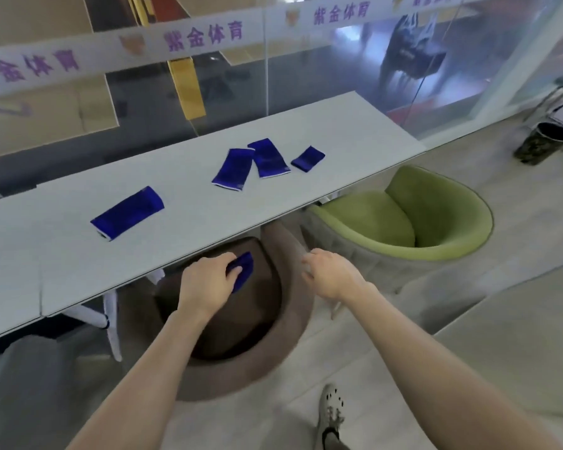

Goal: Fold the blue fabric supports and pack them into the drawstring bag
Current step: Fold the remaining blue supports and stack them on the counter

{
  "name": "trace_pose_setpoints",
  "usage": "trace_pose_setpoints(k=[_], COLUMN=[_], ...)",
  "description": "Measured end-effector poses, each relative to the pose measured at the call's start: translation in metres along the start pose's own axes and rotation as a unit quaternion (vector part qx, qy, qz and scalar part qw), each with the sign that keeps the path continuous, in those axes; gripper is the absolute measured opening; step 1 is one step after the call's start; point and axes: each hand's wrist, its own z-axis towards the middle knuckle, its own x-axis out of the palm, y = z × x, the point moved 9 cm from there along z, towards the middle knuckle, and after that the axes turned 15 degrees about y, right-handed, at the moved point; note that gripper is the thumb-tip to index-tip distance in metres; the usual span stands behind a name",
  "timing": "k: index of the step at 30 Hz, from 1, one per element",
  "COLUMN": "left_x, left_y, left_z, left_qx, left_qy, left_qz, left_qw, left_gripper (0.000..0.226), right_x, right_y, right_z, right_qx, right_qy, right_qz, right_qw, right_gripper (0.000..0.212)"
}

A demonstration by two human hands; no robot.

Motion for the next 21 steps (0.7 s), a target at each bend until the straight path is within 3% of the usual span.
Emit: trace_pose_setpoints(k=[8,10,15,18,20,21], left_x=[0.003,0.005,0.012,0.012,0.039,0.035], left_y=[-0.072,-0.072,-0.067,-0.067,-0.043,-0.048], left_z=[0.113,0.138,0.209,0.221,0.299,0.296], left_qx=[-0.067,-0.08,-0.108,-0.121,-0.143,-0.139], left_qy=[0.003,0.004,-0.004,-0.018,-0.008,-0.002], left_qz=[-0.022,-0.023,-0.033,-0.067,-0.079,-0.078], left_qw=[0.998,0.997,0.994,0.99,0.987,0.987], left_gripper=[0.017,0.017,0.017,0.016,0.016,0.016], right_x=[-0.056,-0.072,-0.107,-0.114,-0.122,-0.129], right_y=[-0.124,-0.141,-0.169,-0.166,-0.188,-0.186], right_z=[0.07,0.103,0.196,0.226,0.323,0.33], right_qx=[-0.016,-0.016,-0.028,-0.032,-0.022,-0.019], right_qy=[0.03,0.029,0.016,0.019,0.05,0.036], right_qz=[0.014,0.007,0.025,-0.009,-0.033,-0.036], right_qw=[0.999,0.999,0.999,0.999,0.998,0.999], right_gripper=[0.026,0.025,0.05,0.054,0.055,0.055])
